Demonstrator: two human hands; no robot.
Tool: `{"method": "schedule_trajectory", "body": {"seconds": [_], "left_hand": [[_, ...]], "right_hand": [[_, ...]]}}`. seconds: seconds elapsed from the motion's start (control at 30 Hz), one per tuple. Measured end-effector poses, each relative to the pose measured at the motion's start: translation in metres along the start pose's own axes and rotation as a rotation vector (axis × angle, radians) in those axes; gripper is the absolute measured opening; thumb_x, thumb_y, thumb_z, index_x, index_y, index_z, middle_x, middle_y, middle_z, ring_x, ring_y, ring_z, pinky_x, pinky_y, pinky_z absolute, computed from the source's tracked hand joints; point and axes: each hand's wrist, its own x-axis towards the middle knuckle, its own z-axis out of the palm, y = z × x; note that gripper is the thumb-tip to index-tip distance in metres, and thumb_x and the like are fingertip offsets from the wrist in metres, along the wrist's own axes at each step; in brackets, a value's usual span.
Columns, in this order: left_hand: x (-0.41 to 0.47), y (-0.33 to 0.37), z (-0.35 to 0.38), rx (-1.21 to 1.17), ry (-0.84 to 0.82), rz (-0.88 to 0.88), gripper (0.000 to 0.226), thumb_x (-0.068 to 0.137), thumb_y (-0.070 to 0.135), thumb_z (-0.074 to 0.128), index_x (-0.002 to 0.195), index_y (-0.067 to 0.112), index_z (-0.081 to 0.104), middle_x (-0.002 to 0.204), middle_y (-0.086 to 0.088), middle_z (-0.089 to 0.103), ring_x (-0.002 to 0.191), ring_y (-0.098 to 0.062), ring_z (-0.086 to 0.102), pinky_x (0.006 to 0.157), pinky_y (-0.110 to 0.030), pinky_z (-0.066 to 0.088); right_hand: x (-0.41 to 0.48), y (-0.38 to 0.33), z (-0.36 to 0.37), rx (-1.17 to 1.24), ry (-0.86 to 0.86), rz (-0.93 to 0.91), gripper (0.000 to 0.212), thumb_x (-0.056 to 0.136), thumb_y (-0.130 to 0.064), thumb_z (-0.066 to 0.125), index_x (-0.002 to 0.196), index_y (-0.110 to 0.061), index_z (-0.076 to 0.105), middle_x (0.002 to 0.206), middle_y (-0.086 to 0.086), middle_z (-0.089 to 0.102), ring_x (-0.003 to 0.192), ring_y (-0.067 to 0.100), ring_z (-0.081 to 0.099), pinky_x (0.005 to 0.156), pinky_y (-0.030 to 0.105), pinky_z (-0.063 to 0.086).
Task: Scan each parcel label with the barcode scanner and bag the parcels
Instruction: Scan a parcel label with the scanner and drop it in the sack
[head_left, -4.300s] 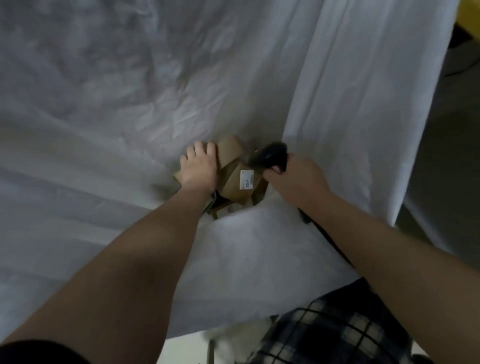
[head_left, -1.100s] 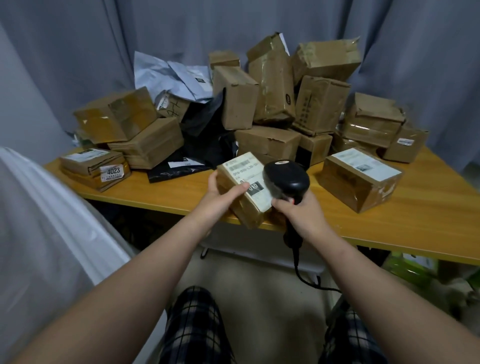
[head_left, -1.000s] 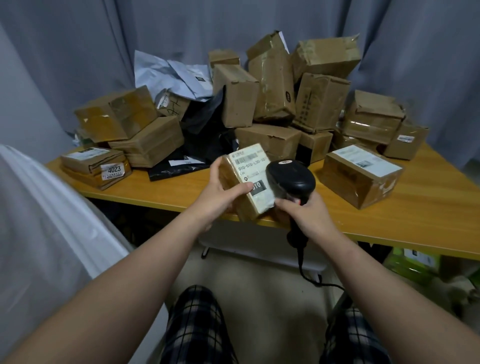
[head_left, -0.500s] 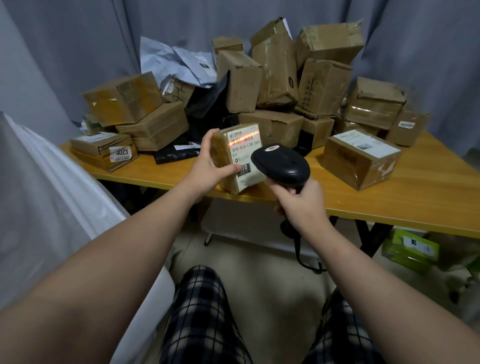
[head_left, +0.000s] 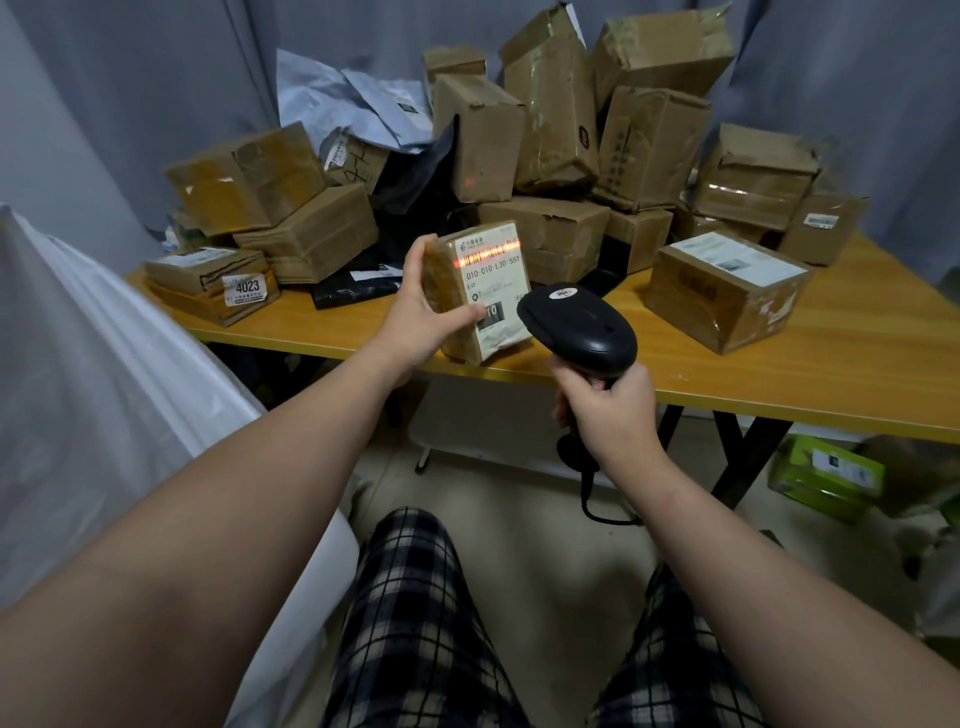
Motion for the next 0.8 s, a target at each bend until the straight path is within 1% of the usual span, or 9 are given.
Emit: {"method": "schedule_trajectory", "body": {"seconds": [0.03, 0.07, 0.17, 0.3, 0.37, 0.47, 0.6, 0.73, 0.8], "left_hand": [[0.0, 0.0, 0.0, 0.004, 0.002, -0.002, 0.09, 0.083, 0.007, 0.071, 0.147, 0.035, 0.015, 0.142, 0.002, 0.039, 0.126, -0.015, 0.043, 0.087, -0.026, 0.052], [0.0, 0.0, 0.0, 0.009, 0.005, -0.002, 0.09, 0.083, 0.008, 0.071, 0.147, 0.036, 0.014, 0.144, 0.001, 0.038, 0.126, -0.014, 0.042, 0.09, -0.029, 0.05], [0.0, 0.0, 0.001, 0.012, 0.014, -0.011, 0.089, 0.084, 0.008, 0.071, 0.147, 0.035, 0.015, 0.14, 0.002, 0.039, 0.121, -0.01, 0.04, 0.09, -0.027, 0.048], [0.002, -0.001, 0.0, -0.005, 0.011, -0.031, 0.09, 0.083, 0.009, 0.072, 0.146, 0.038, 0.015, 0.139, 0.002, 0.042, 0.126, -0.014, 0.042, 0.101, -0.041, 0.047], [0.002, -0.001, -0.001, -0.01, 0.009, -0.041, 0.091, 0.083, 0.01, 0.073, 0.146, 0.039, 0.014, 0.136, 0.003, 0.043, 0.129, -0.019, 0.044, 0.102, -0.044, 0.047], [0.002, -0.002, -0.001, -0.009, 0.013, -0.041, 0.091, 0.082, 0.011, 0.074, 0.145, 0.041, 0.015, 0.141, -0.001, 0.044, 0.128, -0.022, 0.047, 0.1, -0.047, 0.048], [0.0, -0.004, 0.001, -0.036, 0.029, -0.02, 0.091, 0.082, 0.009, 0.074, 0.145, 0.038, 0.016, 0.142, -0.003, 0.045, 0.128, -0.02, 0.048, 0.1, -0.042, 0.049], [-0.006, -0.003, 0.003, -0.083, 0.058, 0.001, 0.093, 0.082, 0.006, 0.073, 0.149, 0.031, 0.014, 0.138, -0.001, 0.047, 0.118, -0.007, 0.049, 0.097, -0.03, 0.05], [-0.01, -0.003, 0.002, -0.121, 0.063, 0.011, 0.094, 0.082, 0.003, 0.072, 0.149, 0.031, 0.013, 0.136, 0.0, 0.047, 0.123, -0.012, 0.051, 0.095, -0.026, 0.051]], "right_hand": [[0.0, 0.0, 0.0, 0.005, -0.003, 0.007, 0.007, 0.088, -0.01, 0.068, 0.083, -0.009, 0.064, 0.05, -0.004, 0.056, 0.041, 0.009, 0.056, 0.045, 0.019, 0.045], [-0.001, 0.0, 0.0, 0.009, -0.004, 0.012, 0.007, 0.088, -0.009, 0.068, 0.082, -0.01, 0.064, 0.049, -0.005, 0.056, 0.041, 0.009, 0.056, 0.045, 0.019, 0.045], [0.0, 0.001, -0.001, 0.016, 0.006, 0.018, 0.012, 0.088, -0.008, 0.068, 0.078, -0.013, 0.062, 0.047, -0.006, 0.055, 0.04, 0.009, 0.055, 0.045, 0.019, 0.044], [0.0, 0.001, -0.001, 0.02, -0.001, 0.019, 0.019, 0.088, -0.009, 0.068, 0.072, -0.016, 0.06, 0.044, -0.007, 0.055, 0.041, 0.01, 0.055, 0.046, 0.021, 0.046], [-0.001, 0.002, 0.0, 0.021, -0.003, 0.018, 0.02, 0.088, -0.009, 0.068, 0.072, -0.016, 0.06, 0.045, -0.007, 0.056, 0.041, 0.009, 0.055, 0.046, 0.021, 0.045], [0.0, 0.002, 0.0, 0.023, -0.004, 0.009, 0.016, 0.088, -0.01, 0.069, 0.073, -0.012, 0.061, 0.045, -0.006, 0.056, 0.041, 0.009, 0.055, 0.046, 0.02, 0.045], [0.002, 0.003, 0.002, 0.016, -0.015, -0.012, 0.011, 0.087, -0.01, 0.069, 0.077, -0.009, 0.064, 0.047, -0.006, 0.055, 0.042, 0.01, 0.056, 0.046, 0.021, 0.046], [0.006, 0.001, 0.005, 0.0, -0.019, -0.017, 0.015, 0.087, -0.011, 0.07, 0.075, -0.014, 0.063, 0.049, -0.006, 0.055, 0.043, 0.01, 0.056, 0.047, 0.021, 0.045], [0.01, -0.001, 0.008, -0.003, -0.026, -0.026, 0.015, 0.087, -0.012, 0.07, 0.074, -0.013, 0.063, 0.048, -0.007, 0.055, 0.043, 0.011, 0.056, 0.046, 0.021, 0.044]]}}
